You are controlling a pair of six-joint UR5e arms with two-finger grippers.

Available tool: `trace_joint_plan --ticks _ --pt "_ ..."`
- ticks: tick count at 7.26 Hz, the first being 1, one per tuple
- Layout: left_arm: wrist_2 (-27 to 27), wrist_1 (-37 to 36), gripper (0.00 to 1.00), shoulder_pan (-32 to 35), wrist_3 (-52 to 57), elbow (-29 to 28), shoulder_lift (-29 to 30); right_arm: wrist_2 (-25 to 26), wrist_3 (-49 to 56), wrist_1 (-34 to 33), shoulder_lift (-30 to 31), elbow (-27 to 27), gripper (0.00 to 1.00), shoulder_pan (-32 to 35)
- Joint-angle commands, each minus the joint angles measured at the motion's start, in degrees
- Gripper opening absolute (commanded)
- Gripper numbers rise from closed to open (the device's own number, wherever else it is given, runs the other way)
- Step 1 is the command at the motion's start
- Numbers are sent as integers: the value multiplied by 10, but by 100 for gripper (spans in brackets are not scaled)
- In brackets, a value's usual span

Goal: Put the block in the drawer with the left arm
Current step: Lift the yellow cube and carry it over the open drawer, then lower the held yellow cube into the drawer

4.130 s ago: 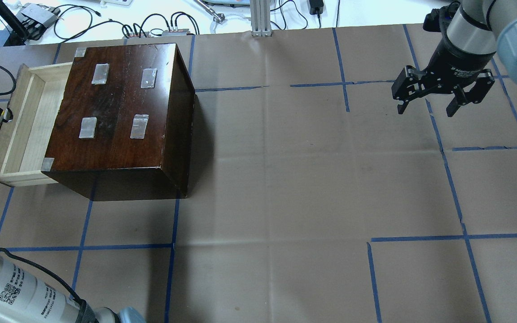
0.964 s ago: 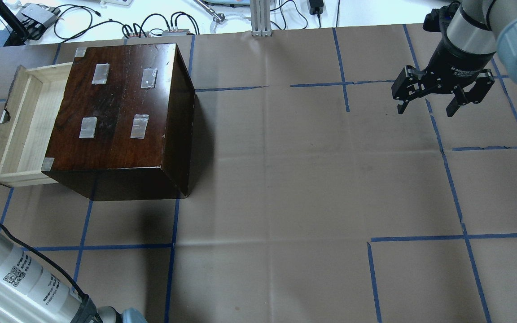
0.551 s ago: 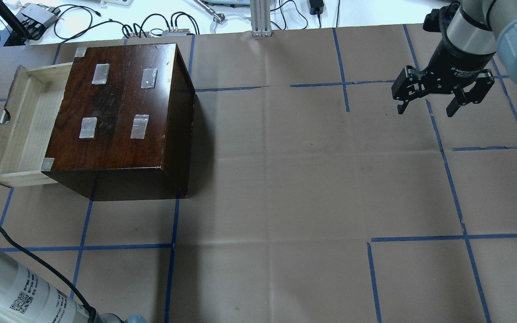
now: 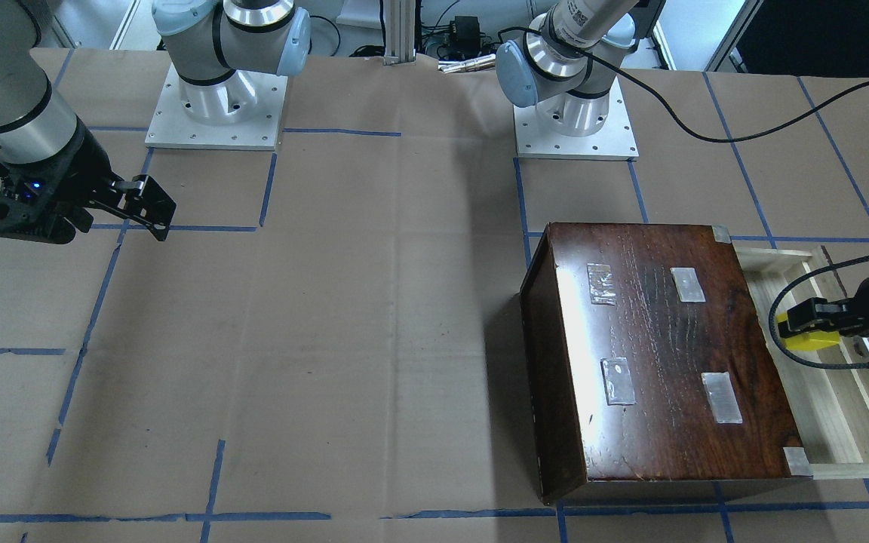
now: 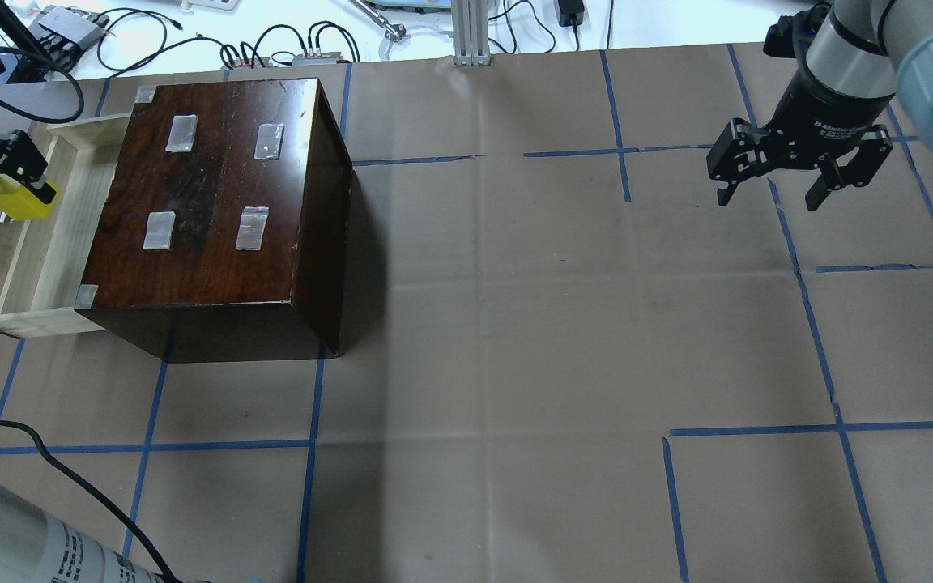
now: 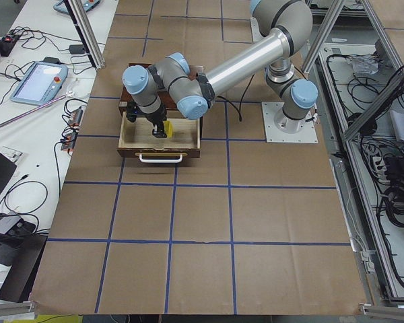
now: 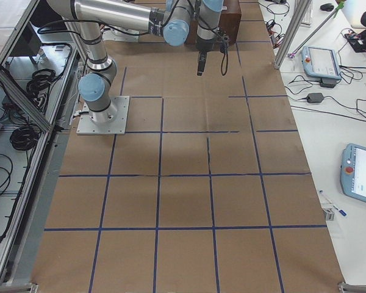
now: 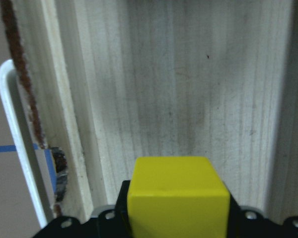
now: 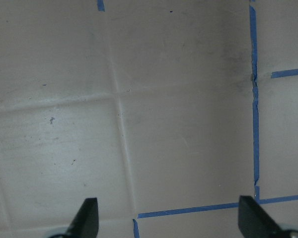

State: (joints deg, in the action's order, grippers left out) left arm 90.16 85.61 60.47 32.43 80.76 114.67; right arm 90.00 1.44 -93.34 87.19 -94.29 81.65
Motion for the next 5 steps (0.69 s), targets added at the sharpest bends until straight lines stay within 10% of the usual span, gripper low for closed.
trace_joint_plan --ticks 1,4,5 --pt "-4 -22 0 1 -4 20 12 0 0 0 0 0 100 0" --pt "-5 -24 8 3 -4 18 20 0 0 0 0 0 100 0" --pt "-5 -27 35 3 -4 14 21 0 0 0 0 0 100 0"
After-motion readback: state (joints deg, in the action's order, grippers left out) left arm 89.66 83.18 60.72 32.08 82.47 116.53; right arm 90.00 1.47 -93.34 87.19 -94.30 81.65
